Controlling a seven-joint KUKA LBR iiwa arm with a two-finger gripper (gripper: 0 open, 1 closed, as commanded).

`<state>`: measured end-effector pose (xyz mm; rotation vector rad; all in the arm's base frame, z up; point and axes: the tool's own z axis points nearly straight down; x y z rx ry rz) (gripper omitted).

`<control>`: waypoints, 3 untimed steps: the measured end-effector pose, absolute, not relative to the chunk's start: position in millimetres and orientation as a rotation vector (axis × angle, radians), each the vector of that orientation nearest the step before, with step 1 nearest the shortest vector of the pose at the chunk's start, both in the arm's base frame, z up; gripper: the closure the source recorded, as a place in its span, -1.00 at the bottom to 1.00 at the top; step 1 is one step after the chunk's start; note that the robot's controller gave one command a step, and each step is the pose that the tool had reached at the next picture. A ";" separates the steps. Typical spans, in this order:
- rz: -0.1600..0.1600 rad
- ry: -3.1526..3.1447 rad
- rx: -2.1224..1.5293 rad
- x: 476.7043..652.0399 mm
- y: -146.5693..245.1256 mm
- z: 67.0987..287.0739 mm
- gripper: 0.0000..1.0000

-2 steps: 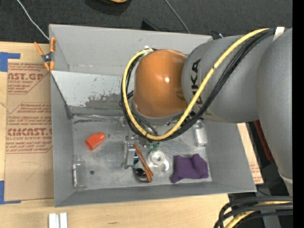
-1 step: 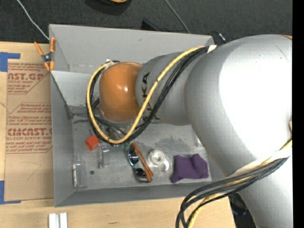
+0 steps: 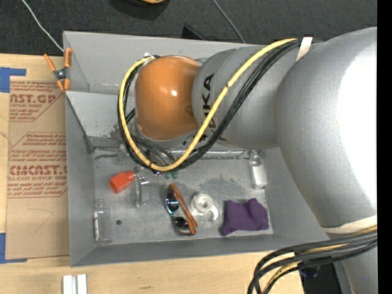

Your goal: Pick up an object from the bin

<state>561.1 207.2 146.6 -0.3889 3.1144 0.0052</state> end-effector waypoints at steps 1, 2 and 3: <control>0.008 3.123 -0.310 566.0 207.3 68.3 -1.00; 0.006 3.079 -0.590 580.4 202.1 70.1 -1.00; 0.010 3.111 -0.401 570.8 206.1 68.7 1.00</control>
Offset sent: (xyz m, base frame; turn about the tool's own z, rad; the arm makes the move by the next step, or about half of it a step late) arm 0.0188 -0.0058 -0.0766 -0.1289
